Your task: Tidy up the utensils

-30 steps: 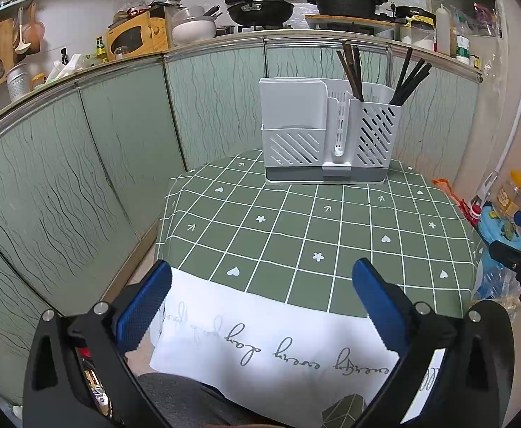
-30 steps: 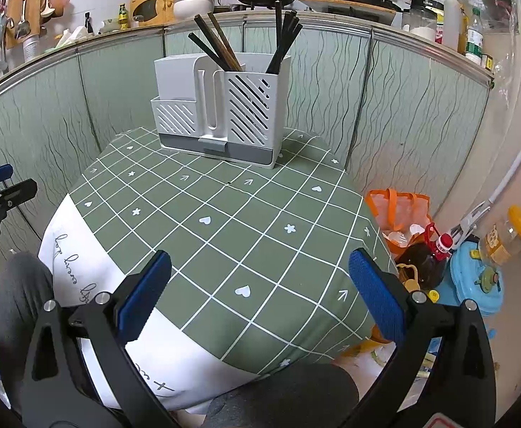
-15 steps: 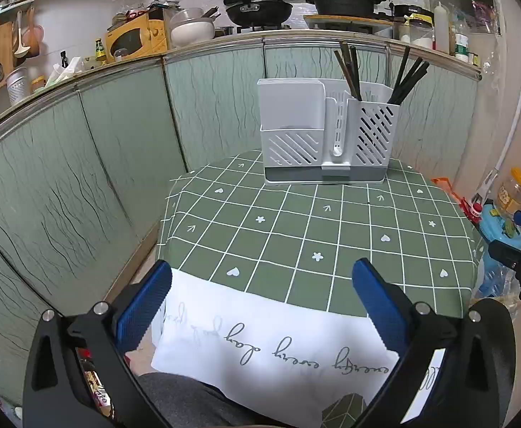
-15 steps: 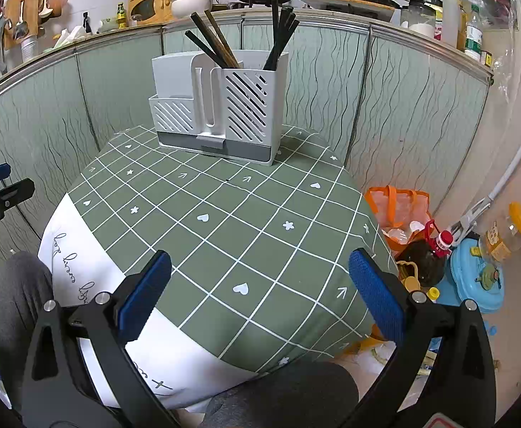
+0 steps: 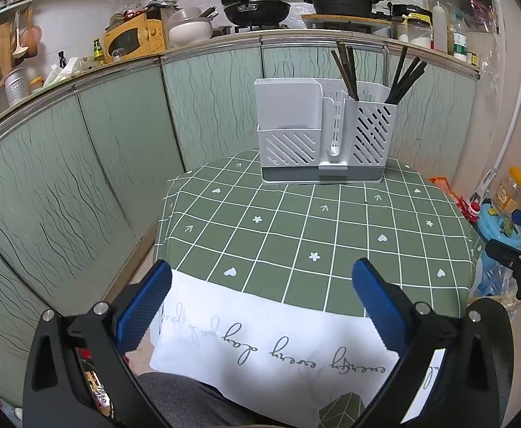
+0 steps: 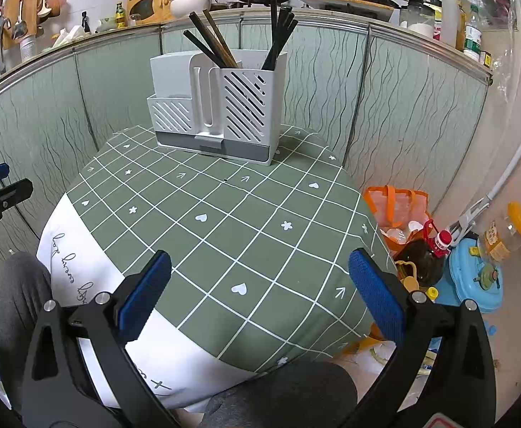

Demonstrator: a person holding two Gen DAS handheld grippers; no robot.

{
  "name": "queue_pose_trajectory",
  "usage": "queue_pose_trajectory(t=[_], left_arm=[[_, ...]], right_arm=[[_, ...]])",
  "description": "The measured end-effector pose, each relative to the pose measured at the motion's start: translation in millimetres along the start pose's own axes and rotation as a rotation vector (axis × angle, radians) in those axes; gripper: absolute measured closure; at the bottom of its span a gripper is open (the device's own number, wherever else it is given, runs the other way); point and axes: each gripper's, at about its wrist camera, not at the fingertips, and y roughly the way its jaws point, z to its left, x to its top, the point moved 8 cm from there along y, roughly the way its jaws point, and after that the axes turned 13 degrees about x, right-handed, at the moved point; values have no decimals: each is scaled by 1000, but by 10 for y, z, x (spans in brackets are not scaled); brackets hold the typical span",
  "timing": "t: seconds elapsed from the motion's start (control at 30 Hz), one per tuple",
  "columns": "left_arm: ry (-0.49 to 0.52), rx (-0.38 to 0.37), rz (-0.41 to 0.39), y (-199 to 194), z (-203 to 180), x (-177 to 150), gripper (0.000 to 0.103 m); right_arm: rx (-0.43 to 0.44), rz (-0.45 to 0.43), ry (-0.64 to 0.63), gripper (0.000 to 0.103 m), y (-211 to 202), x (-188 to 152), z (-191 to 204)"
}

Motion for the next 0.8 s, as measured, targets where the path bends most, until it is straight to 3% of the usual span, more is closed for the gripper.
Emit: queue_pose_trajectory(t=[0.8], left_arm=[[21, -4, -6, -27, -17, 9, 4]], right_arm=[[3, 5, 6, 7, 12, -13, 17]])
